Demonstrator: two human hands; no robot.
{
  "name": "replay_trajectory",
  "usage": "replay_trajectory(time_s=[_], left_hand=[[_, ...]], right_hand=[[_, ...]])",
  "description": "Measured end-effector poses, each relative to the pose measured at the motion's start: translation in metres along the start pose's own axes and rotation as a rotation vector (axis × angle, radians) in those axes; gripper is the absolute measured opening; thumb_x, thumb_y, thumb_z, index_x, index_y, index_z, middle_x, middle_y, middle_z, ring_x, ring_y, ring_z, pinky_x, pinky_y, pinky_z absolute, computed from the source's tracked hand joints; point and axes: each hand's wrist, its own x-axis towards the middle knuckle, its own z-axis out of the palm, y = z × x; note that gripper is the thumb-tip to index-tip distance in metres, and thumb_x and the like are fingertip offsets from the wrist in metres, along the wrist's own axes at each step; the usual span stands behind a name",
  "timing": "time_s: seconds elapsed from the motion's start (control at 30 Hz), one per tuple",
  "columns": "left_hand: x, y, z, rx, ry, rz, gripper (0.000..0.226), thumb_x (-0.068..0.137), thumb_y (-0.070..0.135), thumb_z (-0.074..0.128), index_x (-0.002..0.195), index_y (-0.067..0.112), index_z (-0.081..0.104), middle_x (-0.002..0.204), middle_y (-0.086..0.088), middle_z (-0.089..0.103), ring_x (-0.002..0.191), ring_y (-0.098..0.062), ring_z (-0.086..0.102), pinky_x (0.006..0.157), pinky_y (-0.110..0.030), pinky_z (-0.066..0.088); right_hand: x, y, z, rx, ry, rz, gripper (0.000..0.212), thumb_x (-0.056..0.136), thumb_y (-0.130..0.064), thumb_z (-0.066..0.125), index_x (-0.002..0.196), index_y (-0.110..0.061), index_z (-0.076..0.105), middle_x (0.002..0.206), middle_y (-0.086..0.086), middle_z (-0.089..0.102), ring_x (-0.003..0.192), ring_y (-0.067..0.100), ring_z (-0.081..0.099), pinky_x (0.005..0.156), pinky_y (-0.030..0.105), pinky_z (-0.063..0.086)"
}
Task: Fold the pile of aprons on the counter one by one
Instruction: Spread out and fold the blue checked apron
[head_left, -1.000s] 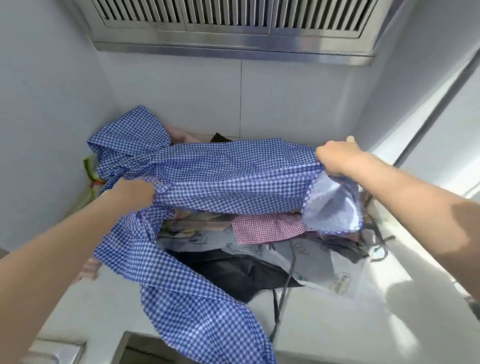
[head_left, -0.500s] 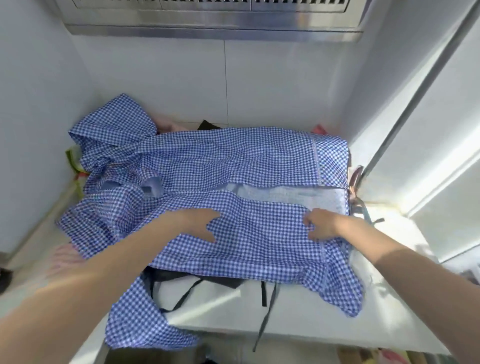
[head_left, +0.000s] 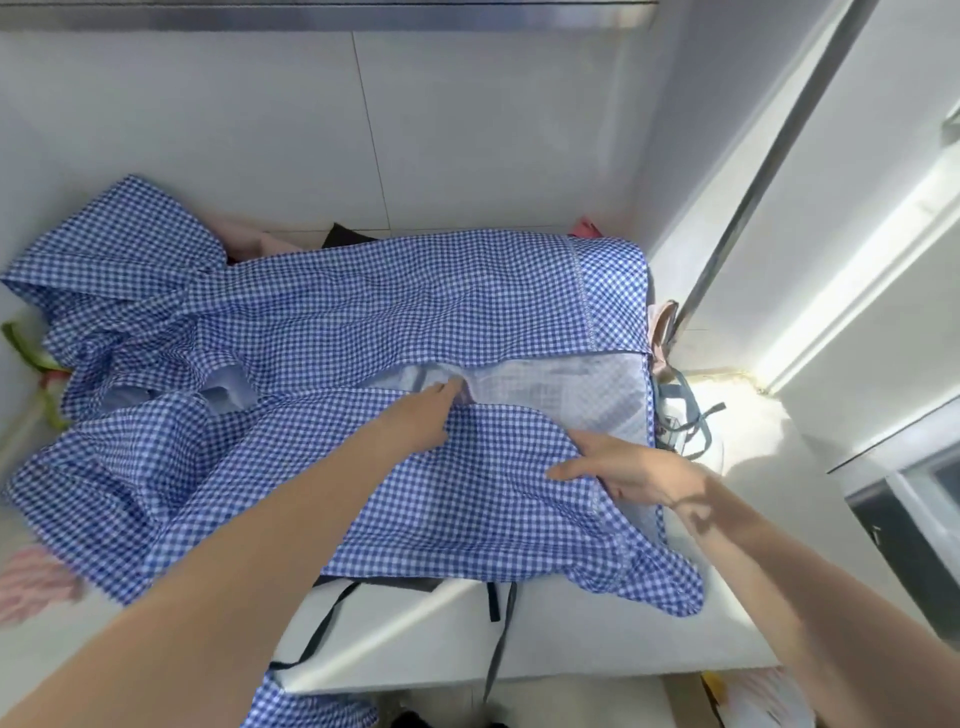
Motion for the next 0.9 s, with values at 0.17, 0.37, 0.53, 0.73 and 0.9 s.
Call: replay_trajectory(time_s=[0.17, 0.37, 0.53, 0.73, 0.9], left_hand=[[0.012, -0.003, -0.012, 0.046, -0.17, -0.099, 0.035, 0.098, 0.022, 0.044, 0.131, 0.012, 0.052, 0.124, -0.011, 0.059, 0.109, -0.028, 0.057, 0.092, -0.034, 0.044], [0.012, -0.038, -0.048, -0.311, 0.247, -0.134, 0.018, 0.099, 0.008, 0.039, 0.1, 0.007, 0.057, 0.079, -0.003, 0.061, 0.053, -0.013, 0.058, 0.065, -0.031, 0.053], [0.02, -0.034, -0.046, -0.29, 0.236, -0.129, 0.024, 0.099, 0.006, 0.035, 0.097, 0.007, 0.059, 0.074, -0.005, 0.062, 0.062, -0.02, 0.062, 0.069, -0.035, 0.055], [0.025, -0.025, -0.038, -0.227, 0.245, -0.128, 0.021, 0.099, 0.014, 0.04, 0.099, 0.005, 0.059, 0.079, -0.007, 0.06, 0.077, -0.026, 0.063, 0.074, -0.04, 0.054], [0.017, -0.015, -0.041, -0.326, 0.232, 0.057, 0.03, 0.099, 0.028, 0.045, 0.078, 0.01, 0.058, 0.058, 0.0, 0.055, 0.05, -0.012, 0.054, 0.053, -0.024, 0.045]], right_hand=[[-0.011, -0.049, -0.019, -0.324, 0.052, 0.12, 0.02, 0.085, -0.01, 0.066, 0.105, -0.014, 0.065, 0.082, 0.002, 0.065, 0.055, 0.007, 0.049, 0.044, 0.017, 0.034], [-0.03, -0.111, -0.029, -0.204, 0.018, 0.046, 0.025, 0.089, -0.002, 0.055, 0.068, -0.013, 0.049, 0.049, -0.01, 0.048, 0.033, 0.0, 0.033, 0.033, 0.014, 0.01], [-0.013, -0.114, -0.004, 0.107, -0.272, -0.104, 0.023, 0.075, -0.011, 0.065, 0.068, -0.009, 0.044, 0.055, -0.004, 0.047, 0.032, 0.0, 0.031, 0.031, 0.012, 0.015], [-0.003, -0.128, -0.009, -0.384, 0.296, -0.124, 0.02, 0.085, -0.023, 0.067, 0.095, -0.007, 0.061, 0.084, -0.003, 0.065, 0.057, 0.007, 0.054, 0.052, 0.021, 0.042], [0.019, -0.11, 0.014, -0.477, 0.108, -0.035, 0.062, 0.086, -0.03, 0.066, 0.14, -0.017, 0.038, 0.127, -0.007, 0.044, 0.127, 0.013, 0.041, 0.101, 0.023, 0.032]])
